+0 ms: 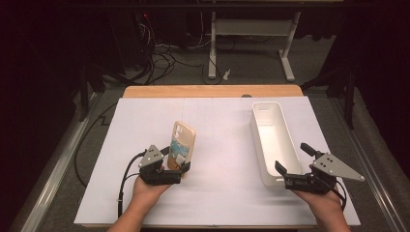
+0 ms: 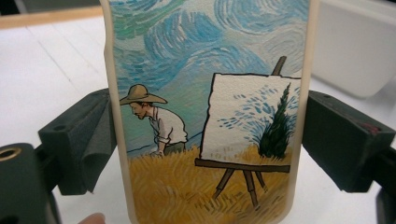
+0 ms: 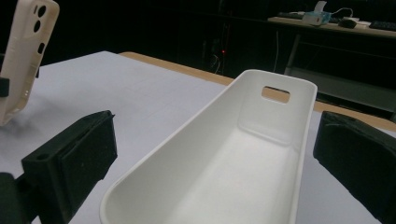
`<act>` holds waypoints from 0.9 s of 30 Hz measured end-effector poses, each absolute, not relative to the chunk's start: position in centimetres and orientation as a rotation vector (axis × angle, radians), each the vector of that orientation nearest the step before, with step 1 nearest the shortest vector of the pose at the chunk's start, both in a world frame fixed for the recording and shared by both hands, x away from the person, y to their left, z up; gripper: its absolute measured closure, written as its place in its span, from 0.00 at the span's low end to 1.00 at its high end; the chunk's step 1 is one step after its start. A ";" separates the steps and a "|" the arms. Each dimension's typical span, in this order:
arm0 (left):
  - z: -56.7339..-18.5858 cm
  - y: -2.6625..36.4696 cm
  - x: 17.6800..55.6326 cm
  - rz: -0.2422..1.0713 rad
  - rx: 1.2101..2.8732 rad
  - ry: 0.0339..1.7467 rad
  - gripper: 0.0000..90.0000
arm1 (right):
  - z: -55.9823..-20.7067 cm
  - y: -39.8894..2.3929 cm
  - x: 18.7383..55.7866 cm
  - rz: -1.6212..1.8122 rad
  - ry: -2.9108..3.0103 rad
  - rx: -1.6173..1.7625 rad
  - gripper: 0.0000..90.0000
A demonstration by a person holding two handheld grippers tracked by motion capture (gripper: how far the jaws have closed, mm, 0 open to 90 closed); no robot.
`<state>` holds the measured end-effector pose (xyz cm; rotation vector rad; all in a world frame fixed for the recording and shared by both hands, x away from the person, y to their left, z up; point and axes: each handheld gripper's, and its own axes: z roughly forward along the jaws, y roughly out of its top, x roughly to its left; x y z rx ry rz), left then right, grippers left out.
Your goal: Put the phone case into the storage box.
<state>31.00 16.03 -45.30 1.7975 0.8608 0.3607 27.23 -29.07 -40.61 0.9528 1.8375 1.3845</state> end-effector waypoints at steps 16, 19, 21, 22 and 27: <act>-45.7 16.7 30.9 0.336 1.767 0.877 0.12 | -40.6 -28.9 27.3 1.385 1.850 0.943 0.00; -45.6 16.6 30.8 0.326 1.747 0.868 0.12 | -40.5 -28.8 27.4 1.385 1.855 0.937 0.00; -45.6 16.6 30.8 0.324 1.745 0.861 0.12 | -40.3 -28.6 27.6 1.394 1.855 0.940 0.00; -45.5 16.5 30.8 0.321 1.748 0.855 0.12 | -40.3 -28.6 27.6 1.394 1.855 0.940 0.00; -45.4 16.4 30.8 0.299 1.750 0.813 0.12 | -39.3 -28.1 27.9 1.428 1.860 0.938 0.00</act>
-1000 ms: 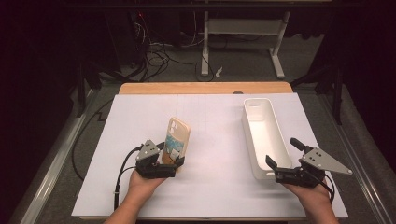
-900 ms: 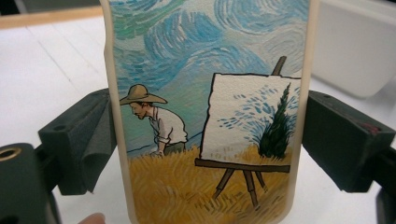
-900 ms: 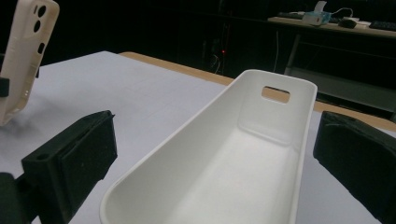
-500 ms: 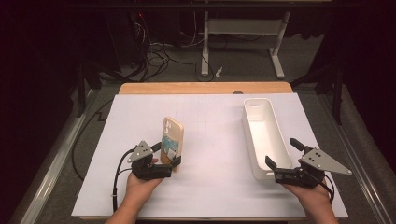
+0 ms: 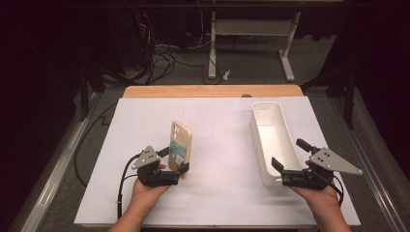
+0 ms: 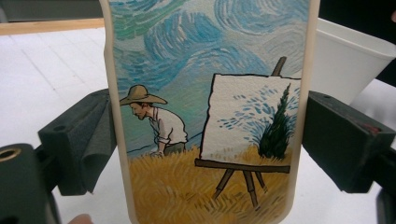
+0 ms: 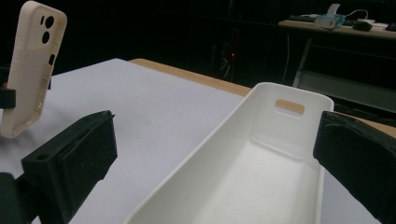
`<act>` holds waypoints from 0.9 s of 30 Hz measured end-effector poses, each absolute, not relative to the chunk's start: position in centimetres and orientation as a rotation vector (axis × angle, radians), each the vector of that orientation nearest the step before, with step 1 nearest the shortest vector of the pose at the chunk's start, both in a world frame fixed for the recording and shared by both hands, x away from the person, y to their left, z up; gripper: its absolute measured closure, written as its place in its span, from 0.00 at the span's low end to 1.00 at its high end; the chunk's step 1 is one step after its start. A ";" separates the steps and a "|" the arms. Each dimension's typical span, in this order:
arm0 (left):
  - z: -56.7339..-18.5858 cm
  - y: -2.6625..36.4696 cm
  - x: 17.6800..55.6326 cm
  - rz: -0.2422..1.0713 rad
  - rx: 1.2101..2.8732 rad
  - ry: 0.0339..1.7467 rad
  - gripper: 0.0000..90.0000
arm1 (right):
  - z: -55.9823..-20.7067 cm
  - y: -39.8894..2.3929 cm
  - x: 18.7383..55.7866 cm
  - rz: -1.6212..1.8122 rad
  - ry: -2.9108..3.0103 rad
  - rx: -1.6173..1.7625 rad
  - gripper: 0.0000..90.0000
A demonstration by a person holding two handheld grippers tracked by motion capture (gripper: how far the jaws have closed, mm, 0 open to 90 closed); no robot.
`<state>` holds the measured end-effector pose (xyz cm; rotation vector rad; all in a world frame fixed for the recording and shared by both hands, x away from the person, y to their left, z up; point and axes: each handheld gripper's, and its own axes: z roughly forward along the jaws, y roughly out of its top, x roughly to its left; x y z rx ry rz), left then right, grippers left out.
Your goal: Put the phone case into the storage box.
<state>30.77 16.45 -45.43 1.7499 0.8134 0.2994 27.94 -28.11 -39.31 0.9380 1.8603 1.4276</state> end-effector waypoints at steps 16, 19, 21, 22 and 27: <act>-45.2 16.1 30.8 0.257 1.765 0.758 0.12 | -37.4 -26.8 30.1 1.456 1.889 0.941 0.00; -45.2 16.1 30.8 0.253 1.761 0.750 0.12 | -36.9 -26.4 30.6 1.465 1.891 0.934 0.00; -45.1 16.0 30.7 0.250 1.762 0.733 0.12 | -36.5 -26.1 30.9 1.474 1.893 0.928 0.00; -45.1 16.0 30.7 0.245 1.764 0.726 0.12 | -36.3 -25.9 31.0 1.478 1.892 0.926 0.00; -45.1 15.8 30.5 0.231 1.780 0.705 0.12 | -35.9 -25.3 31.0 1.495 1.899 0.905 0.00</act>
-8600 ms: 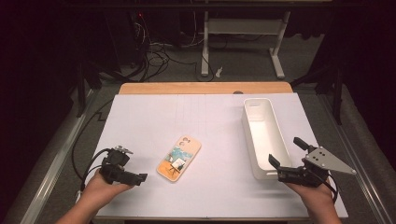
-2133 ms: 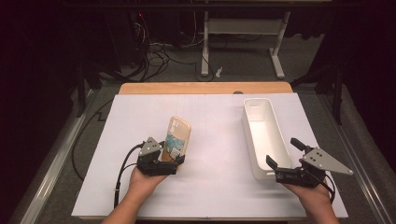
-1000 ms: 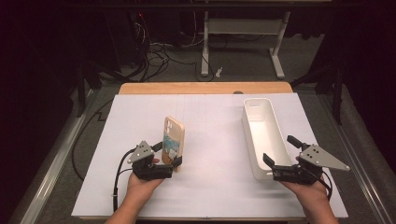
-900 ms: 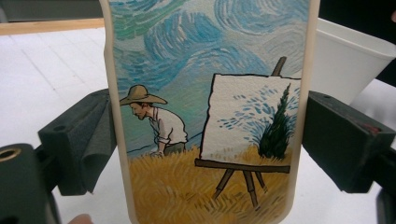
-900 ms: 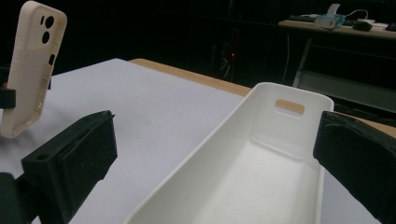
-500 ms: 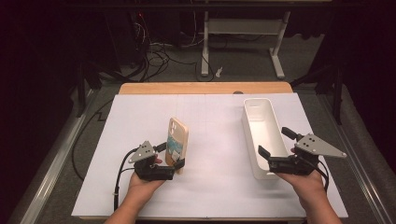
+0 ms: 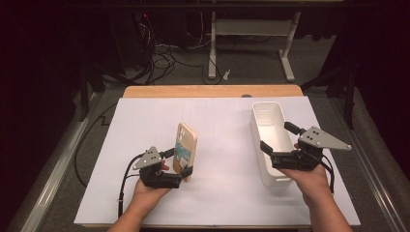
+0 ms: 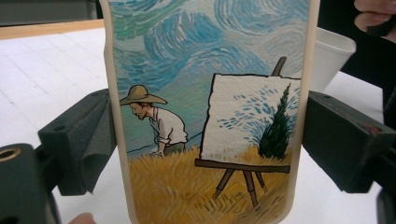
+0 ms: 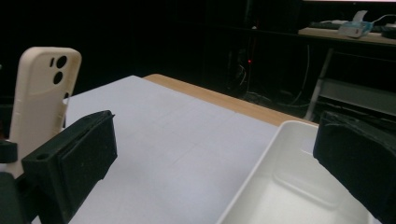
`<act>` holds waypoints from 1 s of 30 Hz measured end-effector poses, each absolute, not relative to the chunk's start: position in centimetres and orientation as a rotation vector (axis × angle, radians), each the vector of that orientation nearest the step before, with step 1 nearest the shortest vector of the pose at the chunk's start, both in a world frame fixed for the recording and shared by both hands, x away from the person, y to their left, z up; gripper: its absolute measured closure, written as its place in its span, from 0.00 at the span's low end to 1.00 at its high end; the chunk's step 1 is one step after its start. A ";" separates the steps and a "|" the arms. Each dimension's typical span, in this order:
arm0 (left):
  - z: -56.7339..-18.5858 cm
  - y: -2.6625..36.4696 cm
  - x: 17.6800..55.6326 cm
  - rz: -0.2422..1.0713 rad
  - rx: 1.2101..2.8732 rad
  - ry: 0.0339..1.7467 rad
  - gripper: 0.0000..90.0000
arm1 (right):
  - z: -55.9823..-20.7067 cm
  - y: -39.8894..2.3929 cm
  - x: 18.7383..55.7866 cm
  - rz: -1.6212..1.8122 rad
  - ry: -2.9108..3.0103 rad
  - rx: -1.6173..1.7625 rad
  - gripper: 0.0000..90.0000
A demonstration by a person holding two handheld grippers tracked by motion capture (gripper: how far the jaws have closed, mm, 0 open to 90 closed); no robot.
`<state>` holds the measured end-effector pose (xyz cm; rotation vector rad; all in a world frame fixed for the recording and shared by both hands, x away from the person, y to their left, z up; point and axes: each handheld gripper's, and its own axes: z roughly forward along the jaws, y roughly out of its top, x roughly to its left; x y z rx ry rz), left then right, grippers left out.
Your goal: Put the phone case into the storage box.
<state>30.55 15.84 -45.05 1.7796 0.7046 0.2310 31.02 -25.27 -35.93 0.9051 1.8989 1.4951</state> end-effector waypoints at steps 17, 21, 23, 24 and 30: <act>-45.2 14.5 29.8 0.132 1.810 0.567 0.12 | -36.7 -23.4 29.3 1.534 2.002 0.818 0.00; -45.3 14.2 29.7 0.110 1.821 0.536 0.12 | -36.7 -22.8 29.0 1.561 2.027 0.793 0.00; -45.3 14.0 29.6 0.100 1.822 0.526 0.12 | -36.7 -22.5 28.8 1.571 2.037 0.781 0.00; -45.4 14.0 29.6 0.096 1.824 0.520 0.12 | -36.7 -22.3 28.7 1.578 2.045 0.774 0.00; -45.4 13.7 29.5 0.079 1.824 0.496 0.12 | -36.9 -21.5 28.4 1.614 2.082 0.749 0.00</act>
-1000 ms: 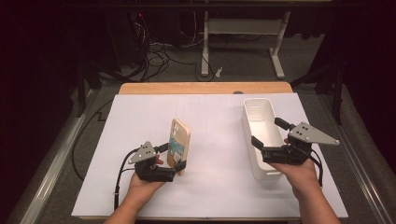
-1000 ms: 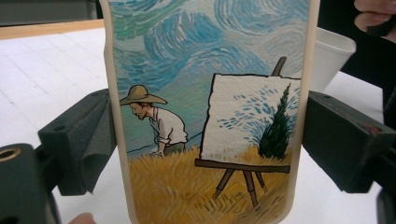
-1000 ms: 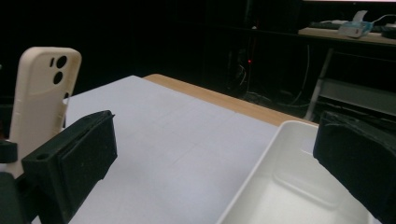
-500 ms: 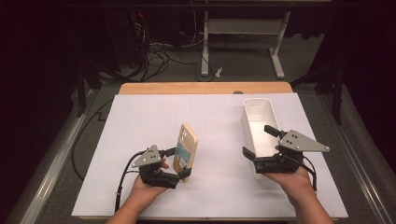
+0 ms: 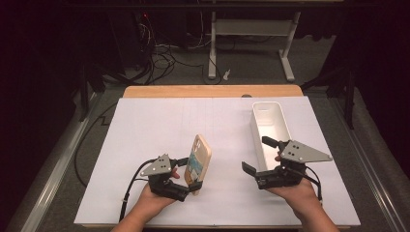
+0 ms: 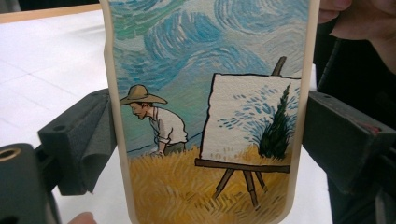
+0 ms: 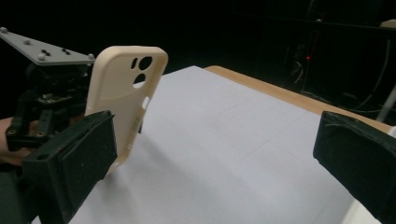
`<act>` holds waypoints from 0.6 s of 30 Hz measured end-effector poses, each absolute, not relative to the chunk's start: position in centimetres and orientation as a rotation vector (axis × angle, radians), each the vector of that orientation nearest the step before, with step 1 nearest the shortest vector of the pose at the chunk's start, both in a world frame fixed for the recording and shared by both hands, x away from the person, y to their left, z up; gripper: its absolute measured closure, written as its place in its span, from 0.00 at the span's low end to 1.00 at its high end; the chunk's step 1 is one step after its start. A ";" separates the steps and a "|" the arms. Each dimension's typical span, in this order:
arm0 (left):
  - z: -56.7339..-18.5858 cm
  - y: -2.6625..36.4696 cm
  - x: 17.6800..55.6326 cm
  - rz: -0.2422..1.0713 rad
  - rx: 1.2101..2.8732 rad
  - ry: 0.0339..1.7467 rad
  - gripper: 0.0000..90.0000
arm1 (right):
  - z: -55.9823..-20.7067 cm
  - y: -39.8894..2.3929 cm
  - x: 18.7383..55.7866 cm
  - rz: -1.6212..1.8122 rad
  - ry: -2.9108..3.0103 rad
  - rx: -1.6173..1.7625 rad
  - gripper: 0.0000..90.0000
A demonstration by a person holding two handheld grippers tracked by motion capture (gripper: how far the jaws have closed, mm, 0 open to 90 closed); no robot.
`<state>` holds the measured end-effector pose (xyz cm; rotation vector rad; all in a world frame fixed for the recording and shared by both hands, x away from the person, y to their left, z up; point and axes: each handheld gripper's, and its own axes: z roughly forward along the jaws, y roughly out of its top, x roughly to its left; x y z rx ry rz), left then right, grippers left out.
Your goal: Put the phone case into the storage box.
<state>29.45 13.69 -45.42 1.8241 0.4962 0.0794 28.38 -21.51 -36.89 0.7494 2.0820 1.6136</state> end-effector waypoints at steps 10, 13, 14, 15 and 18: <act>-45.5 13.1 29.1 0.041 1.834 0.440 0.12 | -37.0 -20.3 27.8 1.686 2.138 0.714 0.00; -45.5 12.8 29.0 0.026 1.843 0.412 0.12 | -37.1 -20.0 27.7 1.708 2.153 0.705 0.00; -45.5 12.8 29.0 0.023 1.844 0.408 0.12 | -37.1 -19.9 27.7 1.710 2.155 0.703 0.00; -45.5 12.7 28.9 0.018 1.844 0.403 0.12 | -37.1 -19.9 27.7 1.713 2.159 0.700 0.00; -45.6 12.5 28.9 0.011 1.850 0.393 0.12 | -37.1 -19.7 27.6 1.727 2.169 0.694 0.00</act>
